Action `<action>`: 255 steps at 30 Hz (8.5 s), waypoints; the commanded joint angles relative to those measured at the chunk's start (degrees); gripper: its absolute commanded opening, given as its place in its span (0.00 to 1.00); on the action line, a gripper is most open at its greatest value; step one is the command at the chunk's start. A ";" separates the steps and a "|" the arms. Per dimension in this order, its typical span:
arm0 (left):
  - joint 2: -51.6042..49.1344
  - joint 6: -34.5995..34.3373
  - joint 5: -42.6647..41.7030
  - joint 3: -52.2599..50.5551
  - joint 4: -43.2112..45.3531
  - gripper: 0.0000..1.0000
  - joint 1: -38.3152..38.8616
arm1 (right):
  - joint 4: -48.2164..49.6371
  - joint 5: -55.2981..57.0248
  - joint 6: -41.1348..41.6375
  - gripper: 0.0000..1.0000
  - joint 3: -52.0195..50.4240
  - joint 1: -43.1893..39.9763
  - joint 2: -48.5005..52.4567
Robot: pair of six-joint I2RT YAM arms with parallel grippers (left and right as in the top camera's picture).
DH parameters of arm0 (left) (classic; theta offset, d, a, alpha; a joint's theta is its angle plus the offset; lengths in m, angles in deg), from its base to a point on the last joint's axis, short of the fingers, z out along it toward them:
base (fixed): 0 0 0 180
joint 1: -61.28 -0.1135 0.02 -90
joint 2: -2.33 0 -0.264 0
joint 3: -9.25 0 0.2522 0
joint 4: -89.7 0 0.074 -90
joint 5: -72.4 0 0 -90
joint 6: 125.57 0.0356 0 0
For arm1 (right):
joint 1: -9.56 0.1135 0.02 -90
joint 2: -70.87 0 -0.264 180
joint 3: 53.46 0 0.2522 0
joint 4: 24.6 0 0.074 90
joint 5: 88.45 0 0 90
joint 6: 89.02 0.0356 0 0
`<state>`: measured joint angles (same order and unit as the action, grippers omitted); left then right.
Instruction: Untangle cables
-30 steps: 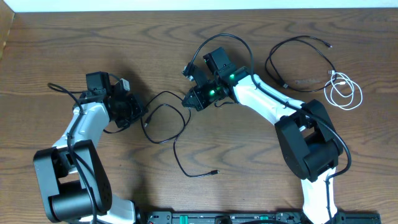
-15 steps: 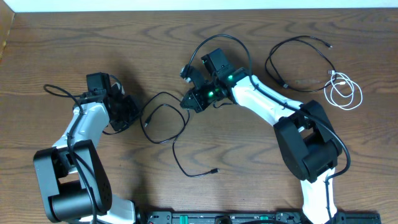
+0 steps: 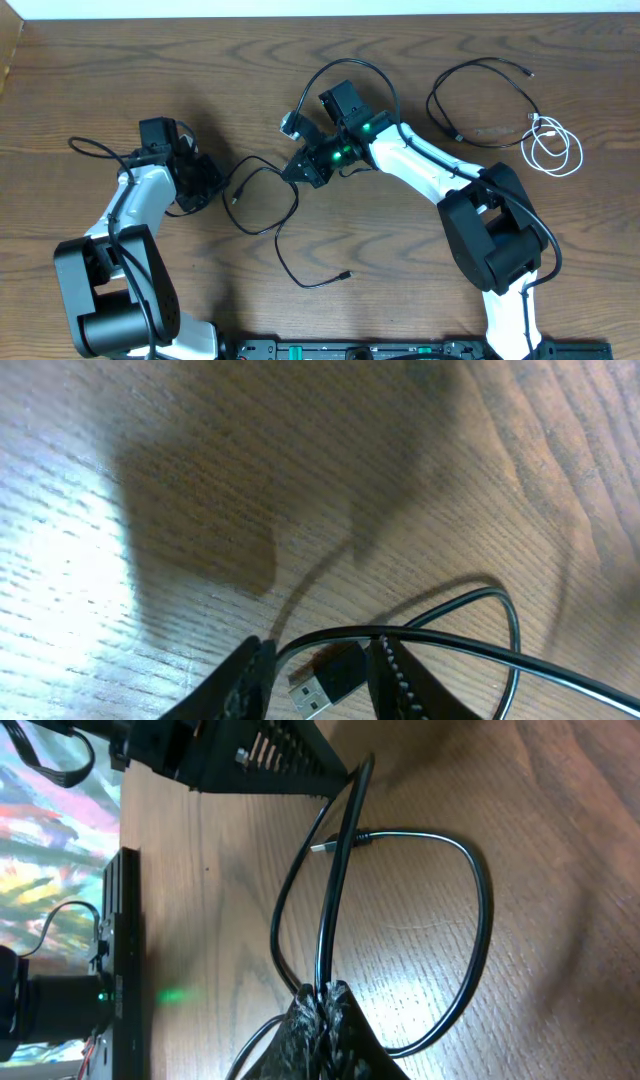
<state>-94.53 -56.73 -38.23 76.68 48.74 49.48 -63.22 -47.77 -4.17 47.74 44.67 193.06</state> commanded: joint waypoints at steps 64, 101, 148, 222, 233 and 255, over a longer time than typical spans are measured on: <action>0.63 -3.17 3.34 -1.07 -1.31 0.42 -3.15 | -15.82 21.94 29.70 0.40 -0.22 7.06 -0.17; 0.63 -4.22 -1.44 -1.07 -4.26 0.42 -10.97 | -4.98 20.57 29.99 0.18 -0.22 14.56 4.39; 0.63 -4.00 -4.26 -1.07 -4.02 0.42 -10.73 | 21.11 44.98 24.13 0.45 16.55 10.21 12.63; 0.63 -11.37 -1.77 -2.95 -9.49 0.08 10.56 | -24.79 28.83 19.85 0.01 35.74 7.32 28.11; 0.63 -17.64 17.79 -3.28 -7.50 0.08 10.58 | -25.05 28.83 19.82 0.01 35.74 7.34 28.11; -2.51 -17.70 11.32 -3.26 3.96 0.08 10.60 | -28.24 30.03 19.21 0.01 35.71 7.54 28.13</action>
<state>-96.08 -74.37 -20.08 73.78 54.86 60.00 -90.63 -22.66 15.46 85.40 51.42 217.71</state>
